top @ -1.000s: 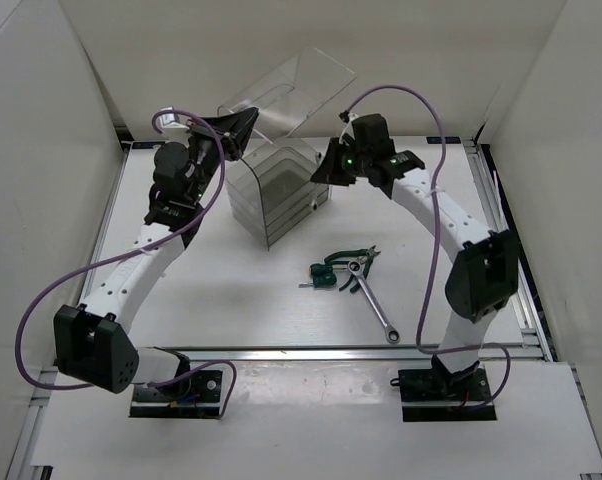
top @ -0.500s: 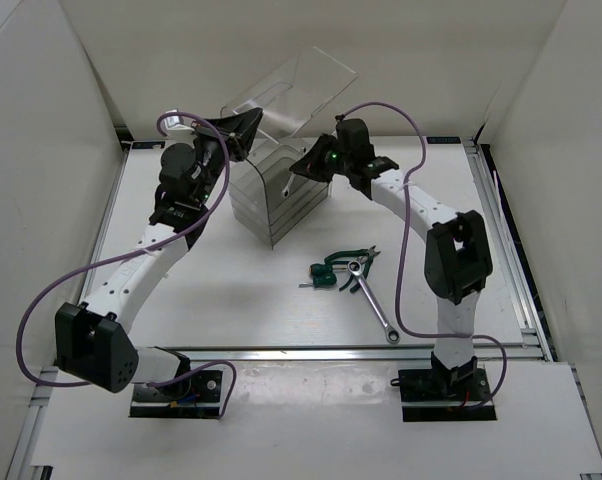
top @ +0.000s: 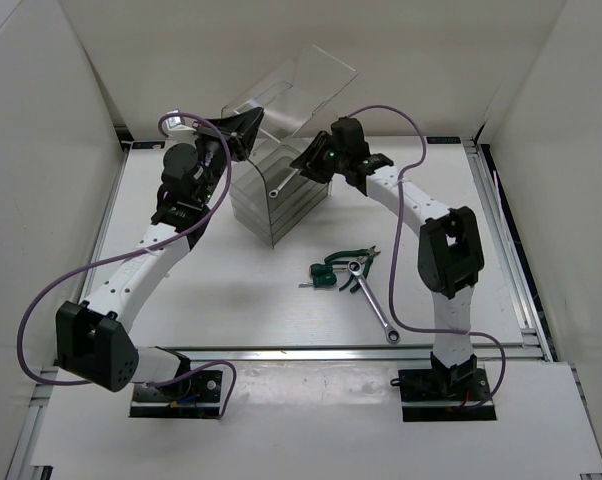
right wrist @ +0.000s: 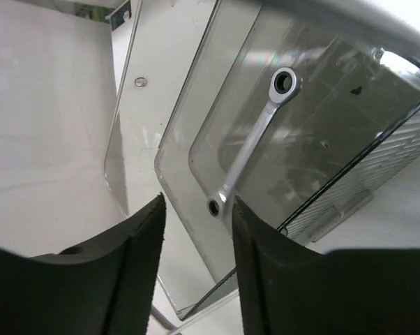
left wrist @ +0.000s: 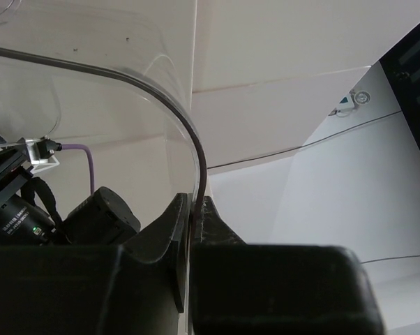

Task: Sort the tools into containers

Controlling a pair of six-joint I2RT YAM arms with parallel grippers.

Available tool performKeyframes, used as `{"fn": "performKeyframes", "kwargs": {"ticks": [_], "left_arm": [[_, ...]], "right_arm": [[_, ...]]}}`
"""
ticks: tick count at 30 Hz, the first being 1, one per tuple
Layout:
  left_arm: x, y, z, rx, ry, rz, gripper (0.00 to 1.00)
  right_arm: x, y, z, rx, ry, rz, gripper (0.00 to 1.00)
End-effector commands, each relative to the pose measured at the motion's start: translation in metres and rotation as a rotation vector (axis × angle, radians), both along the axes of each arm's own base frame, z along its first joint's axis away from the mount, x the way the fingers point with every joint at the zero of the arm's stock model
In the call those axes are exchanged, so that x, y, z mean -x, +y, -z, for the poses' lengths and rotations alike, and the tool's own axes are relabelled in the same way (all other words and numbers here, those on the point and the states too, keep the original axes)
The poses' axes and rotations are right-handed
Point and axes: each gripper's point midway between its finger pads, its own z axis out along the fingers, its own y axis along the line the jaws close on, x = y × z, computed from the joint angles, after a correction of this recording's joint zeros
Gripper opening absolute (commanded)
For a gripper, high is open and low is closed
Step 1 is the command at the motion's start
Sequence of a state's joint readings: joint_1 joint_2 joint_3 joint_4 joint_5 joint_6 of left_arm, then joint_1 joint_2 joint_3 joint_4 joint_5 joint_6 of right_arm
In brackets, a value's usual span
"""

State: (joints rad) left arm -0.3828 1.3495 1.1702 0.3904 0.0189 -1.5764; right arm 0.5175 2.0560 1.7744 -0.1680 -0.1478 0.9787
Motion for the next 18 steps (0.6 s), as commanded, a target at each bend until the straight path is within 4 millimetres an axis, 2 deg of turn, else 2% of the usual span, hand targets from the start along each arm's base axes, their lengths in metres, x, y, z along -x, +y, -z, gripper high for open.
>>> {"fn": "performKeyframes", "kwargs": {"ticks": [1, 4, 6, 7, 8, 9, 10, 11, 12, 13, 14, 15, 16, 17, 18], "left_arm": [[0.007, -0.009, 0.000, 0.098, 0.057, 0.065, 0.10], [0.008, -0.006, -0.001, 0.101, 0.056, 0.058, 0.10], [0.008, -0.007, 0.001, 0.100, 0.060, 0.057, 0.10], [0.008, -0.007, 0.004, 0.096, 0.064, 0.060, 0.10], [0.008, -0.006, 0.003, 0.100, 0.064, 0.056, 0.10], [0.008, -0.005, 0.005, 0.098, 0.063, 0.057, 0.10], [0.008, -0.005, 0.006, 0.098, 0.066, 0.057, 0.10], [0.009, -0.004, 0.006, 0.099, 0.063, 0.056, 0.10], [0.009, -0.003, 0.008, 0.094, 0.068, 0.052, 0.10], [0.008, -0.002, 0.010, 0.092, 0.070, 0.048, 0.10], [0.007, -0.001, 0.012, 0.090, 0.072, 0.043, 0.10], [0.006, -0.002, 0.014, 0.090, 0.077, 0.049, 0.10], [0.007, -0.003, 0.014, 0.089, 0.076, 0.051, 0.10], [0.006, -0.004, 0.017, 0.086, 0.078, 0.056, 0.10], [0.006, -0.003, 0.017, 0.087, 0.077, 0.054, 0.10]], "right_arm": [[-0.007, -0.003, -0.042, 0.020, -0.128, -0.039, 0.48], [-0.001, -0.020, -0.056, 0.060, -0.145, -0.043, 0.48], [0.013, -0.037, -0.068, 0.110, -0.191, -0.059, 0.48], [0.020, -0.052, -0.050, 0.171, -0.195, -0.084, 0.48], [0.030, -0.057, -0.050, 0.191, -0.213, -0.105, 0.47], [0.046, -0.068, -0.068, 0.200, -0.271, -0.124, 0.47], [0.057, -0.075, -0.066, 0.227, -0.290, -0.144, 0.47], [0.079, -0.084, -0.029, 0.299, -0.257, -0.207, 0.47], [0.098, -0.093, -0.049, 0.289, -0.319, -0.211, 0.47], [0.113, -0.098, -0.038, 0.298, -0.314, -0.231, 0.47], [0.136, -0.109, 0.001, 0.326, -0.255, -0.251, 0.47], [0.155, -0.116, -0.005, 0.313, -0.277, -0.256, 0.47], [0.168, -0.127, 0.009, 0.335, -0.245, -0.246, 0.47], [0.188, -0.140, 0.041, 0.366, -0.160, -0.244, 0.47], [0.204, -0.150, 0.046, 0.377, -0.135, -0.238, 0.47]]}}
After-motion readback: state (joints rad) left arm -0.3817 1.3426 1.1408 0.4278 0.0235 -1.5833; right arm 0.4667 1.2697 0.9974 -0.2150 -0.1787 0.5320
